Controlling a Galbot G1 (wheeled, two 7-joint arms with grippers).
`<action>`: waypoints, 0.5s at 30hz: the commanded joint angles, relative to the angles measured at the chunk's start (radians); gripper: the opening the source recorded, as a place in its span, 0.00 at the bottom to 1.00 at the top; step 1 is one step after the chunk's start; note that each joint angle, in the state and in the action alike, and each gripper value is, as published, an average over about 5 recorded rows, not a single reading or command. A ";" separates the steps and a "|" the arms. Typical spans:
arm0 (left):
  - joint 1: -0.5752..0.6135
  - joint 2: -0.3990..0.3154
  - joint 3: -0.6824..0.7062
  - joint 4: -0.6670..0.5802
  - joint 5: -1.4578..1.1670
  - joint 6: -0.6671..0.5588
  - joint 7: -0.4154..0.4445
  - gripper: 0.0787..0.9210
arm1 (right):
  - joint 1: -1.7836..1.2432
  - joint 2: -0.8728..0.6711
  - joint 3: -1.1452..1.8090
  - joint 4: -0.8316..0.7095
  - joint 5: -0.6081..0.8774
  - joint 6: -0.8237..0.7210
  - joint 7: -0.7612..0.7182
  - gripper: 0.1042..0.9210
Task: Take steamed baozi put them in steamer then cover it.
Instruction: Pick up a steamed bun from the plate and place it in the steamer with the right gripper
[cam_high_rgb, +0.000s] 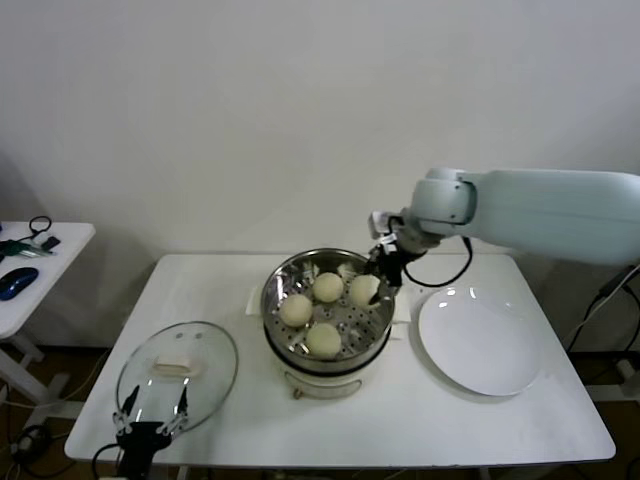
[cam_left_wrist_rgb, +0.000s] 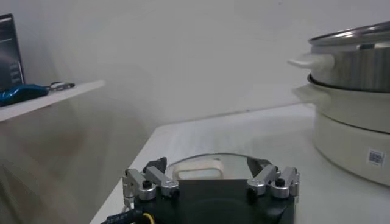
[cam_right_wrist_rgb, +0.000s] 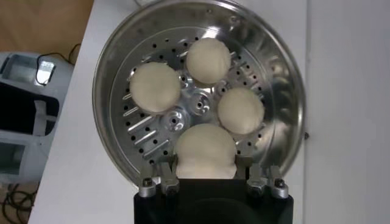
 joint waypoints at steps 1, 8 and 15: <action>0.001 0.000 0.000 0.000 -0.002 0.001 0.000 0.88 | -0.120 0.059 0.013 -0.030 -0.034 -0.039 0.037 0.66; 0.001 -0.002 -0.002 0.001 -0.005 0.006 0.005 0.88 | -0.140 0.067 0.014 -0.058 -0.075 -0.037 0.035 0.66; 0.000 -0.002 -0.006 -0.006 -0.012 0.018 0.008 0.88 | -0.162 0.078 0.038 -0.081 -0.076 -0.035 0.052 0.68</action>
